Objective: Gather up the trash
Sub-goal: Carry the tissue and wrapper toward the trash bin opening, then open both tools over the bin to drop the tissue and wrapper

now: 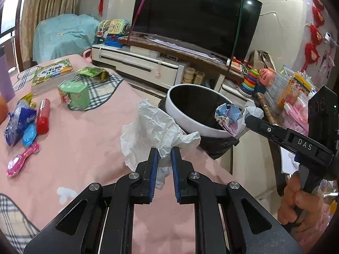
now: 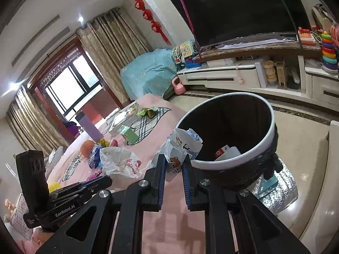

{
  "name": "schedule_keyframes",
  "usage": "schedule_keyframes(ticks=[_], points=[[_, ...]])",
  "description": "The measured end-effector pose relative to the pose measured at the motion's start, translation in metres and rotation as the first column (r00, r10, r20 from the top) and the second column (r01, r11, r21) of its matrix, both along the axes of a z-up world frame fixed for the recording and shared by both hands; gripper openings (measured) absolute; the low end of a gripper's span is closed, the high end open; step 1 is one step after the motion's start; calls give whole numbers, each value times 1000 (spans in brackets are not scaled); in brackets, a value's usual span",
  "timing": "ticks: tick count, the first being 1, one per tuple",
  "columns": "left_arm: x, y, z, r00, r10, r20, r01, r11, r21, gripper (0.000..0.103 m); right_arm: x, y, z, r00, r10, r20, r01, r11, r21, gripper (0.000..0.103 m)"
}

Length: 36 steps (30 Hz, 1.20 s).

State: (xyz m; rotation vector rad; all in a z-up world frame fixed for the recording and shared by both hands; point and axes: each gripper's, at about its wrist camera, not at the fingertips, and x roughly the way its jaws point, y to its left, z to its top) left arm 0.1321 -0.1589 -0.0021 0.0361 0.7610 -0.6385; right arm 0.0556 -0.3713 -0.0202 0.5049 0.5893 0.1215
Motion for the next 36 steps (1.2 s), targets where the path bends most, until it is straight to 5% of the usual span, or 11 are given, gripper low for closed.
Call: schedule_keyframes(ticks=[36], points=[[39,-100,20,993,-107,44,105,993,54,13,23,-57,4,996,-84,-21,83,995,-53,15]])
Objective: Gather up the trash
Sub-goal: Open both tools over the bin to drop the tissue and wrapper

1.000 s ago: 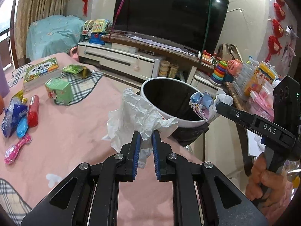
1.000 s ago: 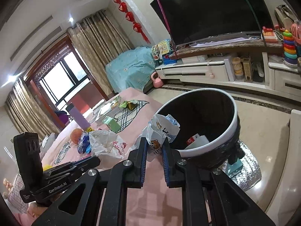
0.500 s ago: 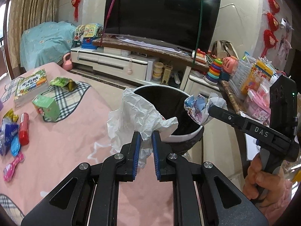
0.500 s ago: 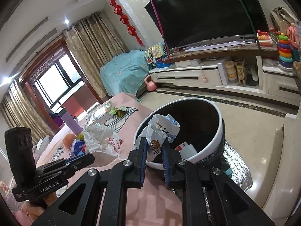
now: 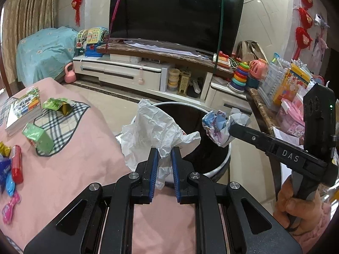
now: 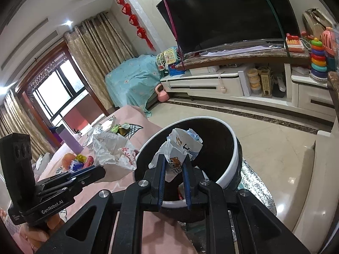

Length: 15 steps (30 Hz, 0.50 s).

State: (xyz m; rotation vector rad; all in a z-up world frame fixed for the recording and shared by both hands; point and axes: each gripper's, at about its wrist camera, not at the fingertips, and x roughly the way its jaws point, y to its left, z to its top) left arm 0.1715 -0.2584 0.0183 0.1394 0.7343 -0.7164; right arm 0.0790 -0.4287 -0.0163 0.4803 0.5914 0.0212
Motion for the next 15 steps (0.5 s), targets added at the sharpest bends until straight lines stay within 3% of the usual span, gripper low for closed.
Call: schedule_keyframes(ticks=[11,14,15], points=[[15,-19,-14,999,-12,-29,13,999,30,14,20,-5,-6,999,4,-41,-4,1000,-2,16],[19,-23,-18,999,-9,-33,11,999,41,18,28,-6,-9,998,9,-54,-9,1000,-5,19],[21,-24,-19,999,-4,-38,6,999,45,26,30,-7,-10,998,9,-59,-9,1000,-6,20]])
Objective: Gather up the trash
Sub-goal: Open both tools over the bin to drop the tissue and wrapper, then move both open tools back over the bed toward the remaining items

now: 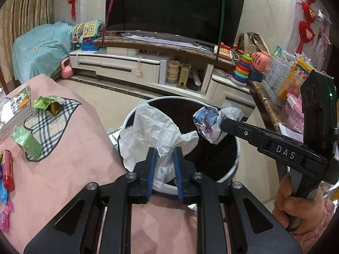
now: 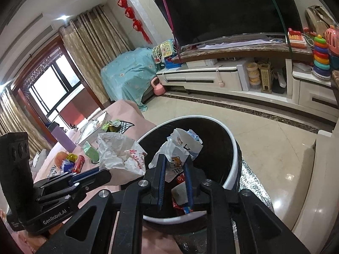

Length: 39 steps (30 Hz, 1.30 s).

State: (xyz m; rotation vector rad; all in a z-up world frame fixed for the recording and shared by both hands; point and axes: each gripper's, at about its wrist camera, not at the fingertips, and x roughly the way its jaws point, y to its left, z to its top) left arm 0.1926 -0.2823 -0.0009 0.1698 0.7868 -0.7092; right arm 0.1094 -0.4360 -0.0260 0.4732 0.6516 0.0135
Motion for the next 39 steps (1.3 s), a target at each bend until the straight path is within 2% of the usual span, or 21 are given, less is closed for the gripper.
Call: schedule_keyframes(ticks=[3,4,6,10,15,19,28,35,39], points=[[3,3,-2,1000,18,-14,-18,1000,-13,44,5,-2,-4,1000,-6,-19,6,1000,-2,23],[3,5,-2,1000,21,-15,-21,1000,-19,46,5,-3,-5,1000,-6,-25,6,1000,3,26],[1,10,-3,1000,27,-16,-27,999,-22,48,5,-5,-7,1000,-8,-24,8,1000,19,45],[-3,21,-5,999,52,-16,-53,998,-30,59,1,-6,-6,1000,-12,-12,13,999,37,50],[-8,47,-9,994,105,-36,-107,993,-44,67,-8,1,1,1000,-15,25,13,998,53,80],[-14,73,-16,986,159,-58,-163,985,-53,71,-13,14,8,999,-3,47,-1,997,73,93],[-31,139,-26,958,270,-96,-277,959,-65,73,-15,61,16,994,83,69,-88,992,85,99],[-39,195,-29,921,377,-97,-384,921,-69,75,-10,110,15,982,173,72,-176,984,28,101],[-42,220,-32,902,420,-104,-427,902,-63,75,-3,133,6,970,233,64,-235,972,26,103]])
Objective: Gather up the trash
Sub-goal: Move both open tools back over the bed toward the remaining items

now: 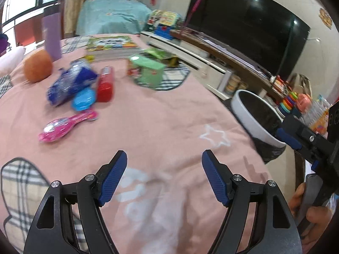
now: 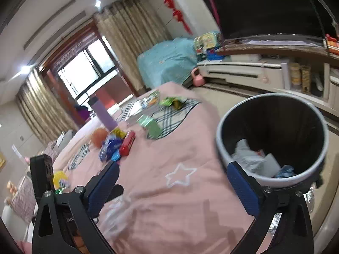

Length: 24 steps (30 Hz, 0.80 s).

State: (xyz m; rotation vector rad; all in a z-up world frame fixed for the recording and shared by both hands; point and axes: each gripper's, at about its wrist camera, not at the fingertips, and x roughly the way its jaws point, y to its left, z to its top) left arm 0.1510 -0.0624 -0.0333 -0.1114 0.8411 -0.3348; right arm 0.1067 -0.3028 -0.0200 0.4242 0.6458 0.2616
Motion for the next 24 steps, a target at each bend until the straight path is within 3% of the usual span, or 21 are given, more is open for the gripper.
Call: schedule_keyframes(ticks=[12,20,24], points=[[1,59,-13,995,101,-19,-100,995,21,75,14,49,-21,996,64,-56,-65,998,-14,103],[8,85,-17,993,120,-20,-119,992,50,75,29,66,-33,988,90,-125,-94,995,-33,103],[17,92,-17,995,101,-11,-100,990,99,75,34,72,-33,987,107,-118,-113,993,-42,103]])
